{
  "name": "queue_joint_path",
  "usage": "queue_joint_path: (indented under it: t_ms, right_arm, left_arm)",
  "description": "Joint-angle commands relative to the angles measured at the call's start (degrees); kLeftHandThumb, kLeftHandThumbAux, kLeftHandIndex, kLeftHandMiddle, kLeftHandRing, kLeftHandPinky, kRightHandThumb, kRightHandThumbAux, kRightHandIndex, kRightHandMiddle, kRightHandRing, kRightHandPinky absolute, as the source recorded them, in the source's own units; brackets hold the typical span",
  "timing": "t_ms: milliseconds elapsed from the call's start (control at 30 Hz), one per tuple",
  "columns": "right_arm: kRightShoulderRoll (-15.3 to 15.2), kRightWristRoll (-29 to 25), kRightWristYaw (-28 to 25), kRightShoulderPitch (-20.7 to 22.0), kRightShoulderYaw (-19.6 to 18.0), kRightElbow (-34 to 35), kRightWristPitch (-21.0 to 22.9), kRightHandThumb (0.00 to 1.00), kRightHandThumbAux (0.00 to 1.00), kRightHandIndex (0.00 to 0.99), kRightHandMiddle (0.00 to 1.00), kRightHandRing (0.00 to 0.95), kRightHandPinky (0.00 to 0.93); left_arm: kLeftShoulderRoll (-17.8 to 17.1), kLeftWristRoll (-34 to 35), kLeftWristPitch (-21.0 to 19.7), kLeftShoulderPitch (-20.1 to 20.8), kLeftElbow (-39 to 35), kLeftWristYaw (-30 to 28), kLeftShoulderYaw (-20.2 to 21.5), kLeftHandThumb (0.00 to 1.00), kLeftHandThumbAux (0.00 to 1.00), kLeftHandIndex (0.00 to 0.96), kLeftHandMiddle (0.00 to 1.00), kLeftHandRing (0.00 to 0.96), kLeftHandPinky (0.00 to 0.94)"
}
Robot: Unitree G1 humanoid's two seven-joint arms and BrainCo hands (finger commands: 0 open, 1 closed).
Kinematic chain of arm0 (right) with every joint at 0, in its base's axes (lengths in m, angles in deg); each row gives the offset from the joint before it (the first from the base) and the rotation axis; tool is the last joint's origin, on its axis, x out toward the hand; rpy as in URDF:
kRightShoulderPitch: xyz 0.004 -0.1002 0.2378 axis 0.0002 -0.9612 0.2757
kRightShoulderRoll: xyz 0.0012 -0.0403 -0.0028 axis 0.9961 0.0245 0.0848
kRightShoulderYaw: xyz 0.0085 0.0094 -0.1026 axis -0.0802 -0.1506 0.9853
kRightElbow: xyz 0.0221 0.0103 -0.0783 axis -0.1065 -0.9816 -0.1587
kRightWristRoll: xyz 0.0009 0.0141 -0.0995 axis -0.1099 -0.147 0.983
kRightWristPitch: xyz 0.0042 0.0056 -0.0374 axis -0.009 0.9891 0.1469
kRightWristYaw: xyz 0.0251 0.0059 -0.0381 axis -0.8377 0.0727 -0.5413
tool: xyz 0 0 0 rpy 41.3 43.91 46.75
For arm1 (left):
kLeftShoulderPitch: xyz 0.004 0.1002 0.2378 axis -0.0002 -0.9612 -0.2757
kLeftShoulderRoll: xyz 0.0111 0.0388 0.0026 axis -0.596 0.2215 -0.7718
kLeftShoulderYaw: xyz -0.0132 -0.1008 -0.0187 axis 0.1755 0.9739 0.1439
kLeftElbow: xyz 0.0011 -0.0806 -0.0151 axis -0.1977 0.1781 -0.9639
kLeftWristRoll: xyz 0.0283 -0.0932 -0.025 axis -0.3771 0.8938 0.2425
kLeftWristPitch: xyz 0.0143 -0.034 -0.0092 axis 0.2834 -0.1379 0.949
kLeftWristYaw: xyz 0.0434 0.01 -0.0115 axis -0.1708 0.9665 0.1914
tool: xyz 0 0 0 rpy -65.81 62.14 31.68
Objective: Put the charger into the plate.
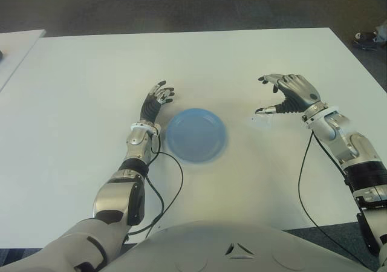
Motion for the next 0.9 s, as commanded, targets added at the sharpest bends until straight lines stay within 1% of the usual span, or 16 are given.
queue_joint_path:
  t_ms: [33, 133, 267, 600, 900]
  right_arm:
    - [-0.18, 0.99, -2.03, -0.53, 0.8, -1.48, 1.83, 0.315, 0.128, 0.003, 0.004, 0.004, 0.003]
    - [-0.11, 1.34, -2.53, -0.36, 1.08, -2.65, 2.63, 0.306, 0.1, 0.0, 0.0, 0.001, 0.0]
    - [0.45, 2.0, -2.52, -0.72, 1.56, -3.42, 3.97, 0.307, 0.088, 0.0, 0.0, 0.0, 0.0]
    - [1.29, 2.77, -2.28, -2.4, 2.26, -2.54, 6.75, 0.304, 0.081, 0.0, 0.0, 0.0, 0.0]
    - [2.09, 4.01, -1.97, -4.14, 2.45, -1.2, 10.27, 0.307, 0.085, 0.0, 0.0, 0.0, 0.0]
  left_arm:
    - [-0.13, -0.4, -2.73, -2.16, 1.5, -0.21, -0.13, 0.0, 0.505, 0.142, 0.289, 0.297, 0.288]
    - [-0.26, -0.34, -2.79, -2.22, 1.41, -0.33, -0.12, 0.0, 0.507, 0.145, 0.29, 0.299, 0.291]
    - [-0.43, -0.19, -2.86, -2.28, 1.29, -0.56, -0.01, 0.0, 0.509, 0.152, 0.291, 0.302, 0.296]
    - [-0.65, -0.43, -2.71, -2.31, 1.28, -0.12, 0.01, 0.0, 0.511, 0.168, 0.298, 0.306, 0.296]
    - [-0.93, -0.55, -2.79, -2.4, 1.29, -0.32, -0.13, 0.0, 0.505, 0.171, 0.298, 0.304, 0.292]
